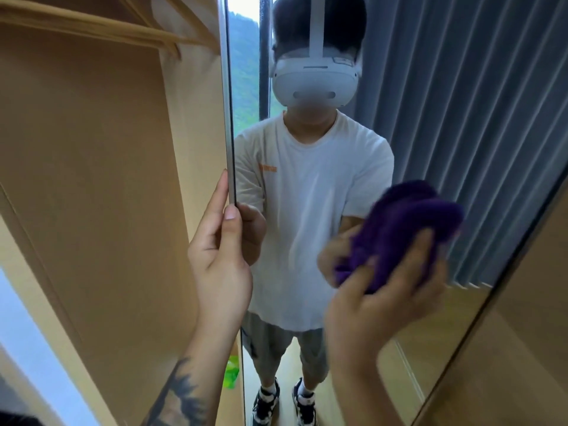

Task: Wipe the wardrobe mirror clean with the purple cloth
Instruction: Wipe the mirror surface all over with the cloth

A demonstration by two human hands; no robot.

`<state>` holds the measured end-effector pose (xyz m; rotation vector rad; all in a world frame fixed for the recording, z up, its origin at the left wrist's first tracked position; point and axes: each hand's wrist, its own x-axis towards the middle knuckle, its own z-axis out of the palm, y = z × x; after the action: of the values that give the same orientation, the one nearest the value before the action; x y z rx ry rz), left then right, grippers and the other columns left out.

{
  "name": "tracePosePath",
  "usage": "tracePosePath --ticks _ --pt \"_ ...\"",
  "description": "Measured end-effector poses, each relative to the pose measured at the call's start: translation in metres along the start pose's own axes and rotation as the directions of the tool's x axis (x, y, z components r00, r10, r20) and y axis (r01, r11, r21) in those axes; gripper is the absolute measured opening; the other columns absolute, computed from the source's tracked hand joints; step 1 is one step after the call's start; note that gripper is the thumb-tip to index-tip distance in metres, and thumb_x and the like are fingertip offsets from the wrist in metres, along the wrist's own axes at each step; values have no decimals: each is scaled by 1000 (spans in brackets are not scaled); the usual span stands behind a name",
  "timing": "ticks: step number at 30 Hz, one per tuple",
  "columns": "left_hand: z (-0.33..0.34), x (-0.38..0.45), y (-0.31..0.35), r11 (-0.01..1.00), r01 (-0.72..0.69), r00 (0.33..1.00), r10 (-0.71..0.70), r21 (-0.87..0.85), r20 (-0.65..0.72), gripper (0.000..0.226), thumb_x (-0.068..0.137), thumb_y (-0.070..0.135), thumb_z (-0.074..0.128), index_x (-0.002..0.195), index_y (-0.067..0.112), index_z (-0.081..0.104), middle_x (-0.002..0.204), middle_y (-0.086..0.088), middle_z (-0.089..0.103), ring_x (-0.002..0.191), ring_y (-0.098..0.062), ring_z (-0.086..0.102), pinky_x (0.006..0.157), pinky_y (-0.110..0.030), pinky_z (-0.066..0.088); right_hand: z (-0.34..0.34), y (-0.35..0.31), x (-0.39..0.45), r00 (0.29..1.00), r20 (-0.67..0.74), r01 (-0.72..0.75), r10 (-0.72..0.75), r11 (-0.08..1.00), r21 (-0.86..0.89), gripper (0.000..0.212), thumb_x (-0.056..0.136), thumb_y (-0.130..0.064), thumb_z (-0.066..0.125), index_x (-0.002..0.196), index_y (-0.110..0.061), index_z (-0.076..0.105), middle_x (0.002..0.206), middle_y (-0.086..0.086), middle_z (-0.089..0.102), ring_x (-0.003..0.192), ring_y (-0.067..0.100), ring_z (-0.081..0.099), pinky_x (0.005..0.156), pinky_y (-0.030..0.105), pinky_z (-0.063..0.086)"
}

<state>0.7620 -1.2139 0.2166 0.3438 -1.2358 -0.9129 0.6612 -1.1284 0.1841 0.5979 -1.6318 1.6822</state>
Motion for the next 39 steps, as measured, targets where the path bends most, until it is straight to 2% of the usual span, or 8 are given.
tracePosePath --ticks 4,8,14,20,24,29,32,39 --pt "-2 1 -3 996 33 999 -33 -79 -5 41 111 13 47 143 37 55 89 23 74 81 8 63 72 -13 52 -1 -14 -58 865 417 329 -280 943 -49 72 87 -24 52 155 -43 35 160 10 37 131 37 42 113 47 28" --pt "-5 -1 -4 992 54 999 -54 -115 3 43 110 11 48 143 38 59 91 11 76 85 -3 66 77 -17 55 -13 11 -41 771 491 481 -405 876 -31 65 88 -27 52 147 -51 43 158 0 40 122 30 45 101 50 34" --pt "0 -9 -4 1000 -7 1000 7 -26 12 47 110 -1 41 154 11 31 92 44 68 93 27 60 78 5 44 -40 62 42 989 59 140 -137 989 -55 66 86 -4 60 149 -19 47 150 25 45 134 29 42 119 32 28" --pt "5 -12 0 1000 8 1000 -8 -12 13 48 111 -3 39 156 7 28 87 48 64 92 30 57 80 6 42 -22 29 36 985 -106 -134 138 990 50 78 84 7 61 157 -9 39 150 27 41 139 29 41 119 31 28" --pt "3 -8 1 998 51 999 -51 -31 -12 44 111 2 43 149 25 40 87 26 71 83 17 64 76 -2 48 -2 -17 -29 982 177 74 -73 997 -3 70 88 -12 55 156 -22 42 157 25 36 135 40 39 118 49 31" --pt "-6 -5 0 993 94 995 -97 -66 -38 44 112 11 45 130 48 61 87 11 68 75 -1 56 74 -14 52 -7 -22 -63 756 555 407 -347 913 17 70 88 -25 49 152 -52 37 161 -1 36 122 33 47 102 57 40" --pt "-7 -6 -3 994 95 995 -95 -49 -3 41 112 8 44 142 34 55 87 20 73 79 6 63 74 -10 53 -18 3 -31 789 499 418 -357 909 -10 69 82 -25 50 148 -47 45 157 3 42 126 34 45 105 54 34" --pt "-2 -14 -1 999 46 998 -45 -22 39 48 111 -3 38 157 4 28 88 48 65 94 30 57 83 5 41 -40 52 52 987 -92 -129 134 990 53 79 83 5 58 158 -13 38 152 21 41 135 19 42 114 22 32"
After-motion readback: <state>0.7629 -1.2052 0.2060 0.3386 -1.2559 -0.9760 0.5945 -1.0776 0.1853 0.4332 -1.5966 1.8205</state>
